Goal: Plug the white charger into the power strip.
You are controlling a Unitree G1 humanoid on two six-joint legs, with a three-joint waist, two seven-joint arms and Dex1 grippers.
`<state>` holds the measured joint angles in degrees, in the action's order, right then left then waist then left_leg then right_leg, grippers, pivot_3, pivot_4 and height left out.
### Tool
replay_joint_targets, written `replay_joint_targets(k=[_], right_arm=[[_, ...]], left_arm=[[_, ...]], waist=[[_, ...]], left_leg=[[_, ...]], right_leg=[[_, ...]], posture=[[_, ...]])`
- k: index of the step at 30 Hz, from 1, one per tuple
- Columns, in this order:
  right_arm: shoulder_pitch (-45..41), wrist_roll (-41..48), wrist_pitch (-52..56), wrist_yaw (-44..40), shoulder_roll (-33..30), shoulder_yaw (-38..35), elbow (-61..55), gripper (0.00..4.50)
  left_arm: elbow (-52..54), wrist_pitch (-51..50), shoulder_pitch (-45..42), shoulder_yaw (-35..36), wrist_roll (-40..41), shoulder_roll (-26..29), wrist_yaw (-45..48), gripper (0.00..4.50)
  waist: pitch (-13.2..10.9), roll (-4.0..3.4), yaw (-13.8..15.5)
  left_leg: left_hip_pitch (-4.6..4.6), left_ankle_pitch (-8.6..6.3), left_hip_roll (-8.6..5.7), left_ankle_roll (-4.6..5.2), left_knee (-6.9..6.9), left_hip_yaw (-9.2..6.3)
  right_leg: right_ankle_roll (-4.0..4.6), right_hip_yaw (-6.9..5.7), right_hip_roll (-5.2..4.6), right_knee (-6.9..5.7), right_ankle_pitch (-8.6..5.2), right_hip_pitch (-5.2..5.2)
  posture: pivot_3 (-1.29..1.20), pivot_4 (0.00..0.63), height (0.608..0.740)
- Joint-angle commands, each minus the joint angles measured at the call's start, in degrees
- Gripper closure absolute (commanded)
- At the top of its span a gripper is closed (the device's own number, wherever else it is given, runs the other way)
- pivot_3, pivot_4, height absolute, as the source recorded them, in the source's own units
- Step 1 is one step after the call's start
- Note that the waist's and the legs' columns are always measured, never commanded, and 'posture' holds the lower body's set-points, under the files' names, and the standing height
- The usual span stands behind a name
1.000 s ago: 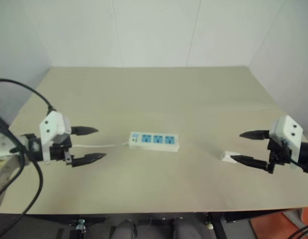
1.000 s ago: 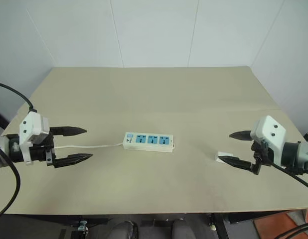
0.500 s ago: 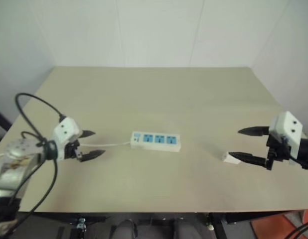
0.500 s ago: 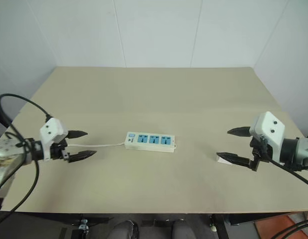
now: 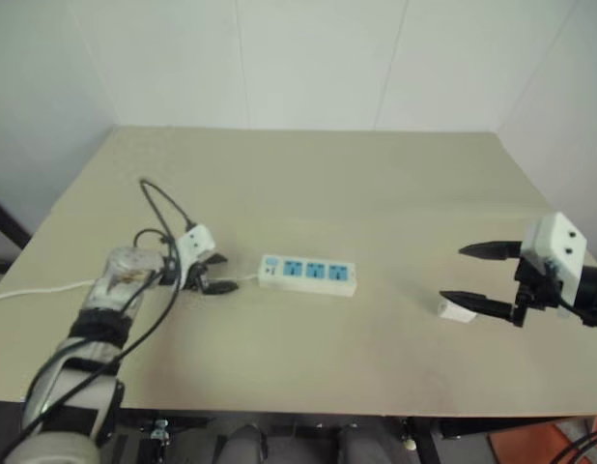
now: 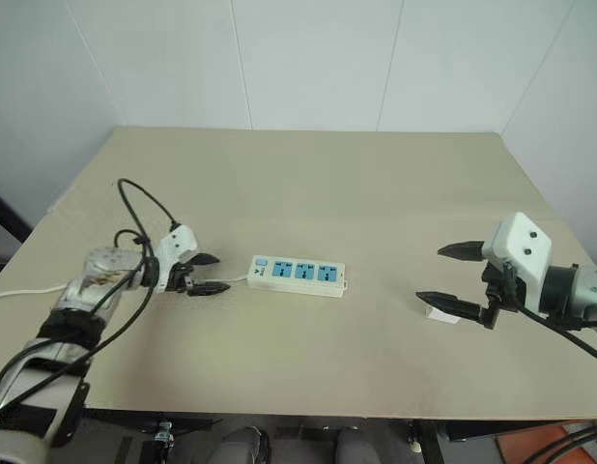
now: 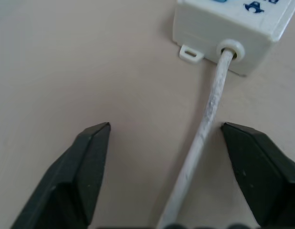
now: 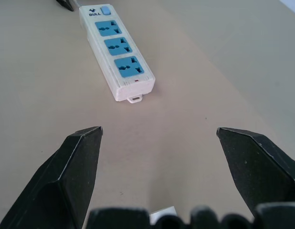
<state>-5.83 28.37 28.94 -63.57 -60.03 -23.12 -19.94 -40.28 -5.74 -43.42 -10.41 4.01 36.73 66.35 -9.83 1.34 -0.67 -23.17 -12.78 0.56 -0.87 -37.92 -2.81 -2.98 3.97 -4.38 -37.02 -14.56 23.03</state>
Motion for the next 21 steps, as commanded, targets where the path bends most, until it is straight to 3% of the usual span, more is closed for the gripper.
replay_joint_targets(k=[1, 5, 10, 11, 13, 17, 21], right_arm=[[-0.5, 1.1, -0.1, 0.8, -0.1, -1.2, -1.6, 0.0], [-0.2, 1.3, 0.0, 1.2, 0.2, -1.4, -2.2, 0.0], [0.3, 1.4, 0.2, 1.5, 0.4, -1.5, -2.8, 0.0], [0.3, 1.4, 0.3, 1.5, 0.4, -1.5, -2.9, 0.0], [0.3, 1.5, 0.3, 1.6, 0.4, -1.6, -2.9, 0.0], [0.4, 1.4, 0.2, 1.7, 0.4, -1.5, -2.8, 0.0], [0.6, 1.6, 0.5, 1.8, 0.4, -1.8, -3.3, 0.0]], left_arm=[[-7.0, 4.2, -2.2, -2.1, -3.3, -2.4, 0.6, 1.57], [-10.1, 6.3, -3.1, -2.2, -4.2, -4.7, 0.6, 2.71], [-7.9, 5.7, -0.3, -1.2, -3.6, -5.4, 0.7, 4.32], [-6.4, 5.0, 0.9, -0.9, -3.2, -5.4, 0.5, 4.48], [-1.1, 2.0, 4.0, -0.3, -2.0, -5.6, 0.6, 4.48], [19.7, -11.2, 13.0, 0.0, 3.1, -4.7, 1.9, 4.48], [39.2, -31.5, 20.2, 1.0, 3.9, -5.9, -9.0, 4.48]], waist=[[0.0, -0.02, 0.0], [0.1, -0.12, 0.3], [0.1, -0.13, 0.3], [0.2, -0.15, 0.2], [0.3, -0.26, 0.0], [0.3, -0.34, -0.1], [0.3, -0.32, 0.2]], left_leg=[[0.0, 0.0, 0.0, 0.0, 0.0, 0.0], [0.2, 0.0, -0.06, 0.0, -0.03, -0.04], [0.75, 0.0, -0.08, 0.0, -0.03, -0.03], [0.77, 0.0, -0.07, 0.0, -0.03, -0.03], [0.78, 0.0, -0.06, 0.0, -0.03, -0.04], [0.77, -0.01, -0.07, 0.0, -0.02, -0.03], [0.69, -0.02, -0.08, 0.03, -0.02, -0.06]], right_leg=[[0.0, 0.0, 0.0, 0.0, 0.0, 0.0], [-0.03, 0.0, -0.03, -0.03, -0.01, -0.25], [-0.26, 0.01, -0.06, 0.04, -0.12, -0.87], [-0.29, 0.01, -0.06, 0.04, -0.13, -0.88], [-0.45, 0.02, -0.06, 0.02, -0.22, -0.88], [-0.2, 0.05, -0.08, 0.02, -0.08, -0.87], [-0.21, 0.03, -0.1, 0.09, -0.09, -0.86]], posture=[[0.0, 0.15, 0.74], [0.0, 0.15, 0.74], [0.0, 0.15, 0.74], [0.0, 0.15, 0.74], [0.0, 0.15, 0.74], [0.0, 0.15, 0.74], [0.0, 0.15, 0.74]])
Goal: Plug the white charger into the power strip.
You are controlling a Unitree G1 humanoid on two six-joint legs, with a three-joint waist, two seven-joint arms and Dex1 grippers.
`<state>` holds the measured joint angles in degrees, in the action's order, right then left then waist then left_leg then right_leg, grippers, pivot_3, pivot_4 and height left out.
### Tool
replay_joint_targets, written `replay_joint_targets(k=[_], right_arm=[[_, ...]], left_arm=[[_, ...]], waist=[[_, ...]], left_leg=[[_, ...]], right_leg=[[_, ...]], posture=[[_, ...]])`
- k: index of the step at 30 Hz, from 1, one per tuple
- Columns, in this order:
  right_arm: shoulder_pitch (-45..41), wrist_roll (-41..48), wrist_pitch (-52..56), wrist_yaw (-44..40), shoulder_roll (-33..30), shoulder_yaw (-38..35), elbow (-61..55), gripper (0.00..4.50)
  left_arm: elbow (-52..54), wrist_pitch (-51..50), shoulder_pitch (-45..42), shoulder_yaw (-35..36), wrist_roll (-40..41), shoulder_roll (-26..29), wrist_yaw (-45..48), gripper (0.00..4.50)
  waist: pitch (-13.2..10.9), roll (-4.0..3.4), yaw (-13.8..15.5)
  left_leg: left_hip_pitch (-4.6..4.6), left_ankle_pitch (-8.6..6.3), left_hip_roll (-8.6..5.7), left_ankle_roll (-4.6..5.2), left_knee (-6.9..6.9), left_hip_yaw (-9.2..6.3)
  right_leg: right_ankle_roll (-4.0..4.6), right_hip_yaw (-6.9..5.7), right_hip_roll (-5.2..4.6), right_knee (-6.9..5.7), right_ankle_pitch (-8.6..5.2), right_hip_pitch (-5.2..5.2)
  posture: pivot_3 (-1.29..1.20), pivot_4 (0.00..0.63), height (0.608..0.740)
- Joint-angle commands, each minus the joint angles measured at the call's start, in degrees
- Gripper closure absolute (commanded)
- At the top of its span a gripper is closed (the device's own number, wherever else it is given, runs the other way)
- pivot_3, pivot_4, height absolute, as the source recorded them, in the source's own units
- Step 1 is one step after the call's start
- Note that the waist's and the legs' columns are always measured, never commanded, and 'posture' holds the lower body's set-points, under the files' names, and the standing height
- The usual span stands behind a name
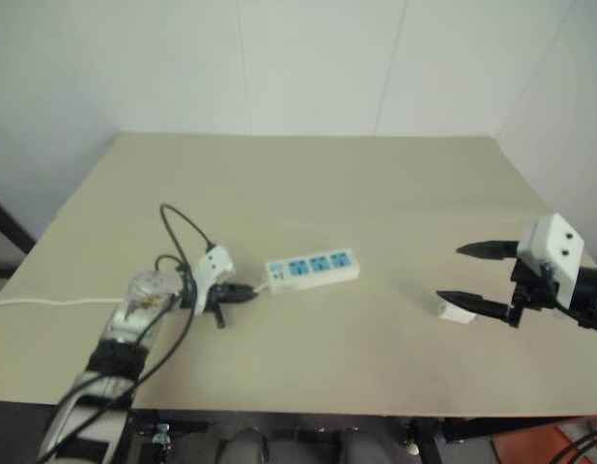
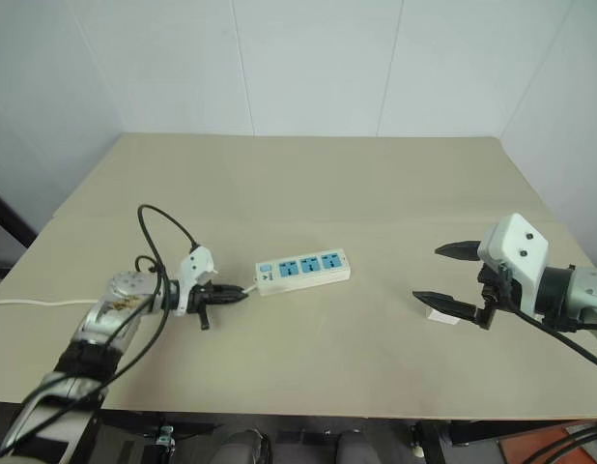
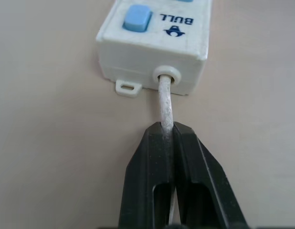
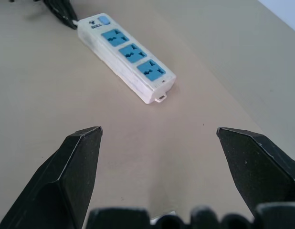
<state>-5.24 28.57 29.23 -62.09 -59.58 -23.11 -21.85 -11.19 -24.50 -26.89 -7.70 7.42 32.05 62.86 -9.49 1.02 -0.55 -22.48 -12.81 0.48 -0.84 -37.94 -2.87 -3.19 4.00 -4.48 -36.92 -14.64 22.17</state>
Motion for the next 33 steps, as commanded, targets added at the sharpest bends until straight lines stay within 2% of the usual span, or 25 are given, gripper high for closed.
replay_joint_targets(k=[1, 2, 6, 12, 16, 18, 21, 27, 33], right_arm=[[0.2, 1.5, 0.2, 0.4, 0.1, -1.9, -1.5, 0.0], [0.3, 1.5, 0.2, 0.5, 0.1, -1.8, -1.6, 0.0], [0.3, 1.8, 0.2, 1.0, 0.3, -1.4, -1.9, 0.0], [1.0, 2.4, 0.3, 1.5, 0.4, -1.6, -2.5, 0.0], [1.4, 2.5, 0.2, 2.1, 0.7, -1.7, -2.7, 0.0], [1.1, 2.8, 0.4, 2.6, 1.0, -1.4, -2.9, 0.0], [0.6, 2.9, 0.5, 3.3, 1.1, -0.8, -3.0, 0.0], [-0.4, 3.7, 1.3, 4.2, 1.1, -0.9, -3.7, 0.0], [0.4, 4.6, 2.2, 4.8, 1.2, -2.3, -5.2, 0.0]], left_arm=[[13.0, -15.9, 4.7, -1.4, 0.3, -1.6, -7.8, 4.48], [15.0, -17.3, 5.8, -1.1, 0.1, -1.8, -9.5, 4.48], [19.7, -19.7, 8.4, -0.4, 1.6, -0.3, -10.8, 3.31], [28.1, -18.1, 11.0, 5.4, 10.4, 7.1, -2.9, 1.35], [26.3, -13.5, 8.4, 11.5, 16.5, 9.3, 1.2, 0.02], [22.6, -7.9, 5.8, 11.2, 15.9, 8.4, 2.3, 0.02], [15.0, 4.8, 2.7, 8.7, 11.9, 3.9, 1.0, 0.02], [-7.2, 27.7, -4.2, 1.9, 7.4, -3.4, 11.1, 0.02], [-26.8, 39.2, -12.5, 0.4, 3.8, -8.4, 12.7, 0.02]], waist=[[0.0, 0.01, 0.1], [0.0, 0.02, 0.1], [0.0, 0.01, -0.2], [0.0, 0.07, -1.0], [-0.1, 0.19, -0.9], [-0.1, 0.2, -0.4], [-0.1, 0.19, 0.1], [-0.1, 0.22, -0.2], [-0.2, 0.29, -0.3]], left_leg=[[0.0, 0.0, 0.0, 0.0, 0.0, -0.01], [0.02, 0.0, 0.0, 0.0, 0.0, -0.01], [0.11, 0.0, 0.01, 0.0, 0.0, 0.01], [0.07, 0.0, 0.09, -0.01, 0.08, 0.07], [0.03, 0.0, 0.14, -0.01, 0.09, 0.07], [0.03, 0.0, 0.13, -0.01, 0.09, 0.08], [0.03, 0.0, 0.08, -0.01, 0.08, 0.08], [-0.18, 0.0, 0.07, 0.0, 0.09, 0.06], [-0.22, 0.0, 0.03, 0.0, 0.08, 0.04]], right_leg=[[-0.01, 0.0, 0.01, 0.01, 0.0, 0.0], [-0.01, 0.0, 0.01, 0.01, -0.01, -0.01], [-0.03, 0.01, 0.03, 0.0, -0.02, -0.04], [0.01, 0.04, 0.07, 0.06, -0.02, 0.04], [0.04, 0.01, 0.08, 0.08, -0.03, 0.08], [0.02, 0.01, 0.07, 0.14, -0.03, 0.07], [0.04, 0.0, 0.05, 0.19, -0.02, 0.02], [0.1, 0.0, 0.06, 0.26, 0.02, 0.16], [0.08, -0.01, 0.06, 0.25, 0.03, 0.18]], posture=[[0.0, 0.15, 0.74], [0.0, 0.15, 0.74], [0.0, 0.15, 0.74], [0.0, 0.15, 0.74], [0.0, 0.15, 0.74], [0.0, 0.15, 0.74], [0.0, 0.15, 0.74], [0.0, 0.15, 0.74], [0.0, 0.15, 0.74]])
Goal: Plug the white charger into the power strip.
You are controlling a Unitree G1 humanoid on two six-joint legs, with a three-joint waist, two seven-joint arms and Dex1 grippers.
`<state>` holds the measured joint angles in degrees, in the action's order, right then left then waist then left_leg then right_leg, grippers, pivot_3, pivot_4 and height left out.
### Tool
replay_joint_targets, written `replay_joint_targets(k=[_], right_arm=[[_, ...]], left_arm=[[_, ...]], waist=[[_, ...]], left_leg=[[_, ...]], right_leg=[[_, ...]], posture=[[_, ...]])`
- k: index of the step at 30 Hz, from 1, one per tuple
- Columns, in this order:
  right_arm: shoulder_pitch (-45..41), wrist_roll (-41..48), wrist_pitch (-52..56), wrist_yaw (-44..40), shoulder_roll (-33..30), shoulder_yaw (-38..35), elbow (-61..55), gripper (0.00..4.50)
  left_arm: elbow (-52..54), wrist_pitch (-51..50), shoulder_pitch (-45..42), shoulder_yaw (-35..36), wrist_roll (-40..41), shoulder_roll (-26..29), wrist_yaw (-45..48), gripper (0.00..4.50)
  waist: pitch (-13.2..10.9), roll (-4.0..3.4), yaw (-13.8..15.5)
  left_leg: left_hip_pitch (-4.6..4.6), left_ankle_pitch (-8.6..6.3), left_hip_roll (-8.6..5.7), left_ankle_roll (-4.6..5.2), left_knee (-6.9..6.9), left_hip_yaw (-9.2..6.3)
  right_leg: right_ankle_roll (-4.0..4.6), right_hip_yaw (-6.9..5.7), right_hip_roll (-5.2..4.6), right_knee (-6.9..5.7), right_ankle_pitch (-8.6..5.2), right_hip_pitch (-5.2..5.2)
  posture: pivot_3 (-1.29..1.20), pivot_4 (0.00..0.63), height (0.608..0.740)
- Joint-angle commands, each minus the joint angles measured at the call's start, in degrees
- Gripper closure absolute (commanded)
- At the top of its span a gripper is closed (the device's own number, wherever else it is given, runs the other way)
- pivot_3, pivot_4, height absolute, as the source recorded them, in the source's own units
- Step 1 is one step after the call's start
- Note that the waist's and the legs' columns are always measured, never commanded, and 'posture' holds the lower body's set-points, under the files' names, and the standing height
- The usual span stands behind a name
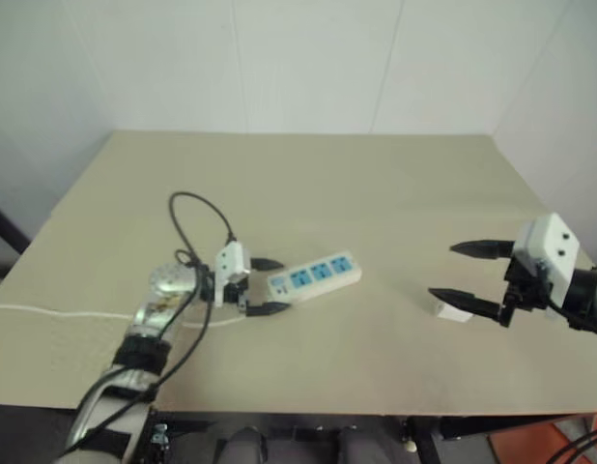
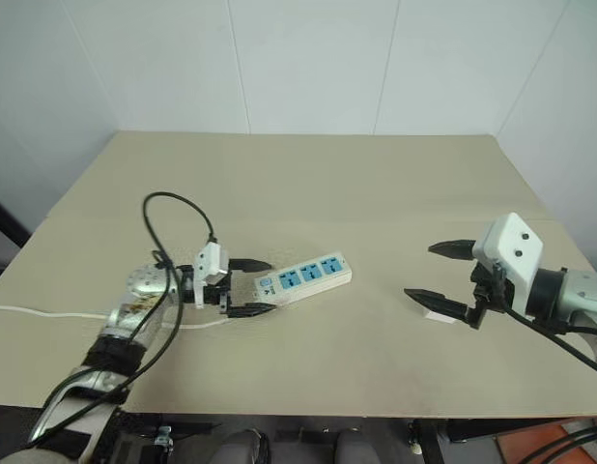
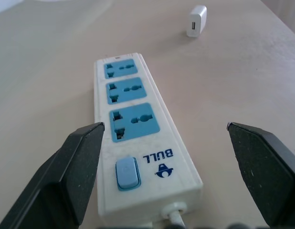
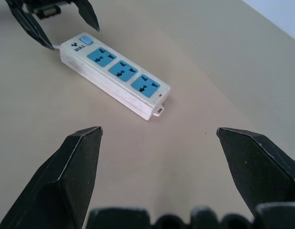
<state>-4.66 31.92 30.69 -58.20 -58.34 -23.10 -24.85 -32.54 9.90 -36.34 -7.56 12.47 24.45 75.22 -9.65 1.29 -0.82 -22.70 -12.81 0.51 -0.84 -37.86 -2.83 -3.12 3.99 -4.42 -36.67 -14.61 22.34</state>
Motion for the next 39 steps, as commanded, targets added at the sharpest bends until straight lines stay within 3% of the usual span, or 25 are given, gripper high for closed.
replay_joint_targets(k=[1, 7, 20, 25, 28, 34, 39], right_arm=[[0.1, 1.5, 0.8, 1.1, 0.0, -2.6, -2.4, 0.0], [1.1, 2.4, 1.3, 1.8, 0.1, -3.5, -3.5, 0.0], [-0.8, 3.1, 1.0, 1.0, -1.1, -3.1, -2.3, 0.0], [-2.9, 3.2, 0.9, 0.6, -1.5, -1.9, -1.3, 0.0], [-3.9, 3.1, 0.7, 0.3, -1.6, -1.0, -0.6, 0.0], [-7.7, 0.2, -1.6, -1.9, -3.3, 2.8, 3.9, 0.0], [-13.9, -8.1, -7.6, -7.8, -7.7, 12.5, 11.9, 0.0]], left_arm=[[-8.1, 6.3, -3.9, 0.2, -1.8, -1.3, 0.3, 0.02], [-17.1, 10.5, -5.7, 0.5, -3.1, -4.0, 0.4, 0.02], [-16.9, 10.9, 0.8, 1.8, -3.6, -7.4, -2.6, 0.02], [-16.6, 10.8, 1.9, 1.9, -4.0, -6.8, -1.8, 1.19], [-16.6, 11.0, 1.6, 2.2, -3.6, -7.2, -1.6, 1.18], [-9.7, 8.0, 1.2, 0.6, -2.4, -6.7, 2.6, 1.18], [-0.1, 3.2, 4.2, -1.3, -0.7, -5.2, 6.5, 1.18]], waist=[[0.0, 0.01, 0.0], [0.0, 0.02, 0.0], [0.0, 0.01, 0.1], [0.0, -0.05, -0.1], [0.1, -0.05, -0.2], [0.1, -0.05, -0.1], [0.0, -0.06, -0.1]], left_leg=[[-0.03, 0.0, 0.0, 0.0, 0.0, -0.02], [-0.05, -0.01, -0.01, 0.02, 0.0, -0.05], [0.07, -0.01, -0.02, 0.02, -0.01, -0.07], [0.12, -0.01, -0.01, 0.02, 0.0, -0.06], [0.17, -0.01, -0.02, 0.02, 0.0, -0.04], [0.14, -0.01, -0.02, 0.02, 0.0, -0.04], [0.05, -0.01, -0.01, 0.02, 0.0, -0.05]], right_leg=[[-0.01, 0.0, 0.0, 0.01, 0.0, 0.01], [-0.02, -0.02, 0.0, -0.02, 0.01, 0.03], [-0.04, -0.03, -0.01, -0.04, 0.01, -0.06], [-0.05, -0.01, 0.0, -0.04, 0.0, -0.09], [-0.05, 0.0, 0.0, -0.05, 0.0, -0.12], [-0.05, 0.0, 0.0, -0.03, 0.0, -0.11], [-0.05, -0.01, 0.0, -0.02, 0.0, -0.02]], posture=[[0.0, 0.15, 0.74], [0.0, 0.15, 0.74], [0.0, 0.15, 0.74], [0.0, 0.15, 0.74], [0.0, 0.15, 0.74], [0.0, 0.15, 0.74], [0.0, 0.15, 0.74]])
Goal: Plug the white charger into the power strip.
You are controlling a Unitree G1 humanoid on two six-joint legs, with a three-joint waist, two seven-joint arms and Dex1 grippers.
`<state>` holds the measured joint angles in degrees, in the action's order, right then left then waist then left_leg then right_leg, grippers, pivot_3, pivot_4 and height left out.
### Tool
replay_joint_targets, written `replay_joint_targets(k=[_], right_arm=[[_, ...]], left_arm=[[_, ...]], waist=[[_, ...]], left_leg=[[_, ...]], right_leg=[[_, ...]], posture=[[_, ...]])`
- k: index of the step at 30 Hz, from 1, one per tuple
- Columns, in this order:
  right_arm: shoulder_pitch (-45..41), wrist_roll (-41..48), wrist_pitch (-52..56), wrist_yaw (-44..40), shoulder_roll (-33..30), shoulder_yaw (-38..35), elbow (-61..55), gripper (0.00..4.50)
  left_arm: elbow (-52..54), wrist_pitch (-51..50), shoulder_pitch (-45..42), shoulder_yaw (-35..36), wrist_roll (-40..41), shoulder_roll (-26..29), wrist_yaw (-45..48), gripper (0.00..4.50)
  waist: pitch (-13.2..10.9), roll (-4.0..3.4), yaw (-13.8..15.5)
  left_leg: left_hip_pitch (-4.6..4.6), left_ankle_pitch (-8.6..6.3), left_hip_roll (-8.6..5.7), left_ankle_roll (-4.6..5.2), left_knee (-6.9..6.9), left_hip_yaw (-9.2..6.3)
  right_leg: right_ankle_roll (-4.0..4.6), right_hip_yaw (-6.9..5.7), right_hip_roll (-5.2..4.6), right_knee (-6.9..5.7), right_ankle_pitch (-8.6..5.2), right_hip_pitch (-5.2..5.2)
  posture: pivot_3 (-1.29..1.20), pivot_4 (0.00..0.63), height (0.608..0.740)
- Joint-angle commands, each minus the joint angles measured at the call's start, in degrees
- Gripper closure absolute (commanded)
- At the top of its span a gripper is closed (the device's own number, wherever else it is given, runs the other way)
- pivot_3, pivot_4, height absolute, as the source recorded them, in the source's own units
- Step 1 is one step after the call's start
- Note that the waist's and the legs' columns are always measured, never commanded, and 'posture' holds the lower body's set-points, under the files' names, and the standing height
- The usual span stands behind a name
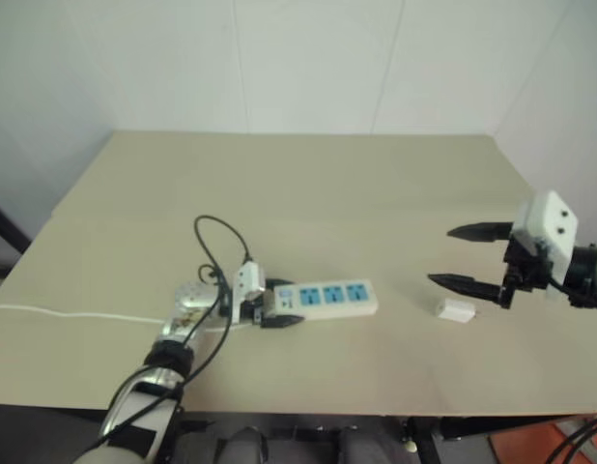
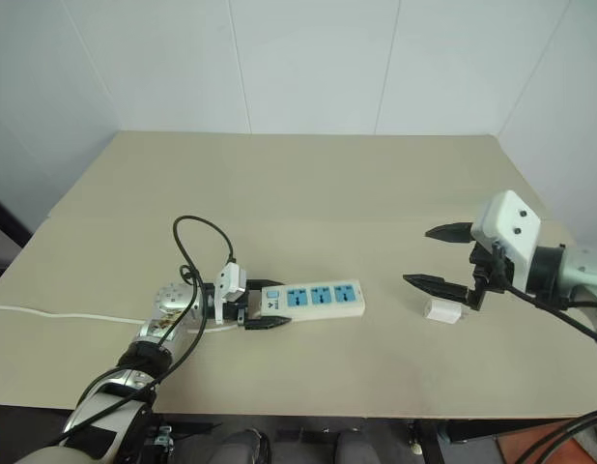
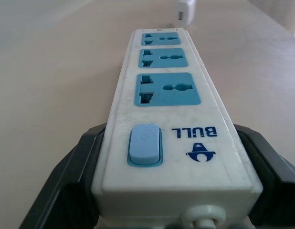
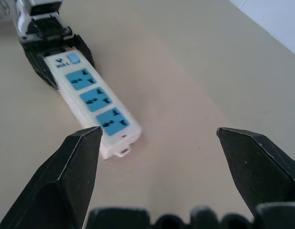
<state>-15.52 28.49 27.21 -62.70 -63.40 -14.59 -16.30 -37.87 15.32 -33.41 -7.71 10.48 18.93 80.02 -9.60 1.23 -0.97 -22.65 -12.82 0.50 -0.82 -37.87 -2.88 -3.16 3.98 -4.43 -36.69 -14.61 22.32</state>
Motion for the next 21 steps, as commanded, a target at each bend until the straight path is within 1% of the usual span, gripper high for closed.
replay_joint_targets(k=[1, 3, 6, 7, 11, 16, 21], right_arm=[[-4.5, -6.2, -4.9, -4.6, -3.6, 6.2, 4.8, 0.0], [-7.1, -10.5, -6.4, -6.8, -5.1, 11.2, 6.9, 0.0], [-12.2, -20.3, -4.3, -8.0, -7.6, 20.6, 8.0, 0.0], [-13.6, -22.3, -3.9, -8.5, -7.8, 22.6, 8.3, 0.0], [-18.9, -26.8, -3.2, -12.3, -6.4, 28.6, 9.4, 0.0], [-22.5, -35.5, -3.0, -14.3, -4.5, 35.7, 13.0, 0.0], [-24.1, -40.4, -2.2, -16.2, -2.7, 38.5, 15.1, 0.0]], left_arm=[[6.1, -2.7, 1.9, -1.4, 1.3, 0.3, 1.5, 1.18], [7.0, -3.2, 3.0, -1.7, 0.9, 0.3, 0.5, 1.18], [8.6, -3.7, 4.8, -2.4, 0.1, 0.5, -0.7, 1.18], [9.2, -3.9, 5.3, -2.6, 0.1, 0.6, -1.0, 1.18], [9.1, -3.8, 6.9, -3.5, -1.1, 0.6, -3.0, 1.18], [9.0, -3.8, 8.0, -4.4, -1.5, 0.0, -5.0, 1.18], [9.4, -4.1, 8.4, -4.9, -1.5, -0.2, -5.7, 1.18]], waist=[[0.0, 0.0, 0.1], [0.0, -0.01, 0.1], [0.0, -0.04, 0.2], [0.0, -0.04, 0.1], [0.0, -0.05, 0.1], [0.0, -0.07, 0.3], [0.1, -0.14, 0.3]], left_leg=[[-0.01, 0.0, 0.0, 0.0, 0.0, 0.0], [-0.02, 0.0, 0.0, 0.0, 0.0, 0.0], [-0.04, 0.0, 0.0, 0.0, -0.01, 0.0], [-0.06, 0.0, 0.0, 0.0, 0.0, 0.01], [-0.2, 0.0, 0.01, 0.0, -0.01, 0.0], [-0.14, 0.0, -0.01, 0.0, -0.02, -0.02], [-0.12, 0.0, -0.03, 0.0, -0.02, 0.0]], right_leg=[[0.0, 0.0, 0.0, 0.0, 0.0, 0.01], [0.0, -0.01, -0.01, 0.0, 0.0, 0.04], [0.0, -0.02, -0.01, -0.01, 0.0, 0.06], [0.0, -0.02, -0.02, 0.0, 0.0, 0.09], [0.01, -0.02, -0.02, -0.02, 0.0, 0.28], [0.01, -0.03, -0.03, -0.02, 0.01, 0.18], [0.01, -0.03, -0.04, -0.02, 0.01, 0.17]], posture=[[0.0, 0.15, 0.74], [0.0, 0.15, 0.74], [0.0, 0.15, 0.74], [0.0, 0.15, 0.74], [0.0, 0.15, 0.74], [0.0, 0.15, 0.74], [0.0, 0.15, 0.74]])
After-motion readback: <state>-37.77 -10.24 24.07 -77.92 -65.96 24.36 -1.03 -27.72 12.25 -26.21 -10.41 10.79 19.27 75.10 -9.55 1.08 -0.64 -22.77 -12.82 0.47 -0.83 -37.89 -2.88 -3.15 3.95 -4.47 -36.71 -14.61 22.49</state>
